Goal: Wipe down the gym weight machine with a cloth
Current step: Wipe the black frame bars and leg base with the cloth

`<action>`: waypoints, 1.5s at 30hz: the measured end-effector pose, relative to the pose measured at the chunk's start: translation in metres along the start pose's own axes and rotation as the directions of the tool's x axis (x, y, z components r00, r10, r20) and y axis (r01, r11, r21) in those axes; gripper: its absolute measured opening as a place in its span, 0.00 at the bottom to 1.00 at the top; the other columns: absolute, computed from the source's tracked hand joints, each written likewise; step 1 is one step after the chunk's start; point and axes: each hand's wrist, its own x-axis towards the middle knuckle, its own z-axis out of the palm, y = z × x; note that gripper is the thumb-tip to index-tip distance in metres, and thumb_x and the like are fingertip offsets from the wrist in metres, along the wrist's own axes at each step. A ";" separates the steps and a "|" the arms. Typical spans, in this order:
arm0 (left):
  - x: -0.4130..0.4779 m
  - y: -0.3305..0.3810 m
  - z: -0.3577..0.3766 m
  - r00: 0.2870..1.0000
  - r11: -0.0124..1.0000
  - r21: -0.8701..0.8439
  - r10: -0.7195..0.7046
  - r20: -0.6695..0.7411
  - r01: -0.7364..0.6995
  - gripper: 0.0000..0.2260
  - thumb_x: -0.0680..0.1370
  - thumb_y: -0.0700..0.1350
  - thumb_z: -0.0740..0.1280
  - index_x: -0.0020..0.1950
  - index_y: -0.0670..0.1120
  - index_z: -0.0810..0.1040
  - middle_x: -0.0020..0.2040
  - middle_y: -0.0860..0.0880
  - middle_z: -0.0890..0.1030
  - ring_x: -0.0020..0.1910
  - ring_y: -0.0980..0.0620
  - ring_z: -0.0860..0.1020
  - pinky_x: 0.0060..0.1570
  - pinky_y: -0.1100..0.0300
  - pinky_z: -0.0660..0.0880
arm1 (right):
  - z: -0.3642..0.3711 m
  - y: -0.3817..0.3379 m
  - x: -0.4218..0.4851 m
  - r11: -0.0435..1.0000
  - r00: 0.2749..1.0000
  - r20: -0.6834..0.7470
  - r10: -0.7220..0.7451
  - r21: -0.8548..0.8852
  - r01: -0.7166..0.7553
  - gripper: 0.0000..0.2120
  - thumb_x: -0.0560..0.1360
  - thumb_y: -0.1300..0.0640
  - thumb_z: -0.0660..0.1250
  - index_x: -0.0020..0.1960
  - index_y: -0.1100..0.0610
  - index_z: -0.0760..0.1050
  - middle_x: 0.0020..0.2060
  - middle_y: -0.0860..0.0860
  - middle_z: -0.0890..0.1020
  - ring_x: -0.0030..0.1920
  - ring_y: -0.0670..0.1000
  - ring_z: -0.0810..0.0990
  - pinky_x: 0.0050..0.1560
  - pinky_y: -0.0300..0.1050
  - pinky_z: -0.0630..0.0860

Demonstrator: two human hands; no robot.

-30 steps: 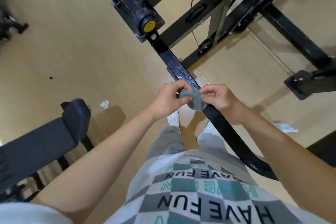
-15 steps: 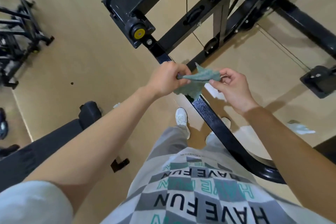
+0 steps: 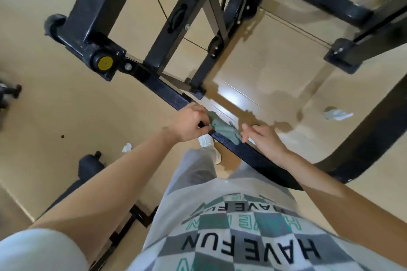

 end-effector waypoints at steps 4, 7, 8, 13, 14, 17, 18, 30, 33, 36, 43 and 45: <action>0.013 -0.007 0.006 0.999 0.996 0.088 -0.016 -0.033 0.019 0.20 0.81 0.61 0.57 0.51 0.50 0.83 0.45 0.52 0.84 0.45 0.49 0.79 0.50 0.53 0.72 | 0.009 0.009 0.016 0.996 0.978 -0.204 0.053 0.088 -0.036 0.26 0.83 0.45 0.61 0.35 0.61 0.81 0.40 0.49 0.86 0.45 0.48 0.83 0.59 0.45 0.72; 0.035 -0.008 0.005 1.000 0.973 0.229 0.001 0.013 -0.004 0.17 0.80 0.64 0.62 0.54 0.53 0.82 0.45 0.52 0.84 0.48 0.47 0.81 0.50 0.53 0.70 | 0.016 0.005 0.033 1.000 0.981 -0.196 -0.013 0.003 0.014 0.13 0.79 0.49 0.70 0.46 0.59 0.82 0.42 0.50 0.84 0.44 0.52 0.81 0.47 0.43 0.73; 0.045 -0.011 0.004 0.997 0.970 0.237 0.026 0.079 -0.044 0.17 0.78 0.64 0.65 0.54 0.54 0.82 0.45 0.52 0.84 0.49 0.47 0.80 0.51 0.53 0.70 | 0.018 0.003 0.036 1.000 0.990 -0.139 -0.026 -0.006 0.026 0.11 0.78 0.50 0.72 0.52 0.57 0.82 0.45 0.47 0.83 0.45 0.49 0.80 0.46 0.41 0.73; 0.088 -0.030 -0.002 0.847 0.978 -0.064 0.204 0.491 -0.198 0.22 0.76 0.62 0.69 0.66 0.53 0.80 0.63 0.49 0.79 0.62 0.48 0.74 0.57 0.55 0.70 | 0.035 0.015 0.049 0.976 0.998 0.011 -0.066 -0.206 0.067 0.19 0.76 0.41 0.70 0.64 0.48 0.81 0.55 0.51 0.77 0.54 0.50 0.74 0.51 0.40 0.67; 0.093 -0.030 -0.001 0.793 0.978 -0.112 0.209 0.572 -0.177 0.21 0.78 0.58 0.70 0.70 0.54 0.77 0.66 0.50 0.78 0.64 0.50 0.74 0.56 0.57 0.68 | 0.038 0.019 0.051 0.961 0.996 0.020 -0.087 -0.261 0.089 0.20 0.76 0.38 0.67 0.62 0.47 0.82 0.55 0.51 0.77 0.56 0.52 0.74 0.54 0.43 0.67; 0.100 -0.030 -0.003 0.658 0.978 -0.108 0.199 0.726 -0.177 0.20 0.82 0.57 0.65 0.75 0.60 0.71 0.67 0.54 0.78 0.61 0.52 0.75 0.54 0.56 0.69 | 0.044 0.013 0.052 0.950 0.991 0.023 -0.135 -0.280 0.136 0.24 0.74 0.37 0.63 0.63 0.50 0.80 0.53 0.49 0.82 0.53 0.52 0.78 0.55 0.48 0.74; 0.101 -0.031 -0.005 0.640 0.974 -0.081 0.202 0.742 -0.213 0.20 0.82 0.58 0.63 0.75 0.61 0.69 0.66 0.54 0.78 0.61 0.51 0.76 0.54 0.55 0.71 | 0.044 0.008 0.053 0.965 0.993 0.029 -0.117 -0.232 0.120 0.22 0.76 0.41 0.66 0.67 0.49 0.78 0.54 0.47 0.83 0.52 0.50 0.79 0.53 0.42 0.75; 0.127 -0.086 -0.066 0.552 0.890 0.214 0.049 0.832 -0.402 0.24 0.78 0.65 0.64 0.73 0.62 0.71 0.58 0.55 0.81 0.55 0.50 0.77 0.52 0.52 0.75 | 0.070 -0.047 0.116 0.970 0.988 0.097 -0.120 -0.198 0.138 0.25 0.76 0.40 0.69 0.72 0.43 0.73 0.51 0.43 0.78 0.52 0.47 0.76 0.50 0.41 0.67; 0.134 -0.108 -0.086 0.507 0.880 0.284 -0.059 0.860 -0.380 0.25 0.77 0.64 0.67 0.73 0.61 0.70 0.60 0.55 0.79 0.55 0.51 0.75 0.50 0.53 0.69 | 0.082 -0.068 0.131 0.982 0.987 0.084 -0.138 -0.116 0.148 0.25 0.78 0.44 0.69 0.73 0.45 0.71 0.55 0.44 0.78 0.55 0.47 0.75 0.54 0.41 0.68; 0.141 -0.129 -0.102 0.447 0.876 0.319 -0.138 0.884 -0.361 0.26 0.77 0.62 0.69 0.74 0.59 0.70 0.64 0.54 0.77 0.58 0.51 0.74 0.52 0.53 0.69 | 0.095 -0.083 0.149 0.984 0.985 0.065 -0.159 -0.071 0.163 0.22 0.78 0.45 0.69 0.71 0.46 0.74 0.62 0.49 0.80 0.60 0.52 0.77 0.62 0.48 0.72; 0.158 -0.172 -0.126 0.329 0.867 0.368 -0.259 0.908 -0.335 0.26 0.78 0.56 0.71 0.74 0.52 0.70 0.63 0.54 0.73 0.56 0.54 0.70 0.54 0.58 0.65 | 0.121 -0.121 0.188 0.955 0.963 0.107 -0.248 -0.140 0.262 0.23 0.80 0.44 0.66 0.73 0.49 0.72 0.62 0.52 0.80 0.60 0.55 0.77 0.55 0.47 0.70; 0.158 -0.188 -0.129 0.341 0.877 0.375 -0.269 0.901 -0.301 0.27 0.77 0.55 0.73 0.73 0.52 0.70 0.60 0.56 0.72 0.57 0.54 0.70 0.55 0.59 0.65 | 0.126 -0.130 0.198 0.952 0.960 0.120 -0.251 -0.148 0.268 0.24 0.80 0.44 0.66 0.73 0.49 0.72 0.61 0.53 0.80 0.59 0.56 0.78 0.53 0.47 0.69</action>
